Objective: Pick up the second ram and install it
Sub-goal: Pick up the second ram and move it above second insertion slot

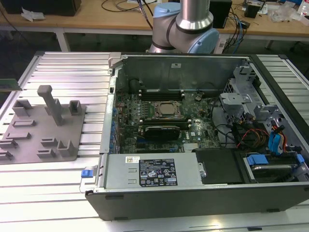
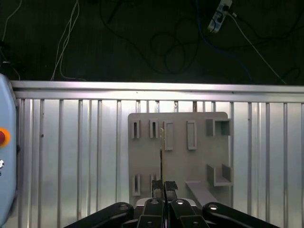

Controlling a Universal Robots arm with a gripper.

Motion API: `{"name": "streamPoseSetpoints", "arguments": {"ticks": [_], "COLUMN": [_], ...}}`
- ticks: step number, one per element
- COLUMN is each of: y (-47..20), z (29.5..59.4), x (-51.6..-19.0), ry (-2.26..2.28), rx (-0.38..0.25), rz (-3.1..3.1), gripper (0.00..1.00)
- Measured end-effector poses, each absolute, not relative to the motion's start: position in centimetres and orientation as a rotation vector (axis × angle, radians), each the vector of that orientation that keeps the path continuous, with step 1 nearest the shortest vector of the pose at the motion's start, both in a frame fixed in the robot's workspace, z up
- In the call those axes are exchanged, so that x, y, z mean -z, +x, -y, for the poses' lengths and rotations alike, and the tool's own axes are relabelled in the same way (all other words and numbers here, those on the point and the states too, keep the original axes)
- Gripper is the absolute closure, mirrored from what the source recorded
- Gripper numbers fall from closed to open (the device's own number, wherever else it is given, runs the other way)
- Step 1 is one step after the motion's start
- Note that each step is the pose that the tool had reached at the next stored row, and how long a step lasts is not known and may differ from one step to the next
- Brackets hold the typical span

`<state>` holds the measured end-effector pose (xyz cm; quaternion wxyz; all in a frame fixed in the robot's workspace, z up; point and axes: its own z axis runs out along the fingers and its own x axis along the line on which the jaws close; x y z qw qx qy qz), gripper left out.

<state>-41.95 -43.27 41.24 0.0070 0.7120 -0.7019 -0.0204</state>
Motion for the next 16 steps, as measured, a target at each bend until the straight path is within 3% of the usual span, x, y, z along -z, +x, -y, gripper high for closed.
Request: {"name": "streamPoseSetpoints", "arguments": {"ticks": [16], "y": [-37.1], "z": [43.3], "x": [-41.2], "ry": [2.227], "rx": [0.064], "rz": [2.195], "gripper": [0.90]}}
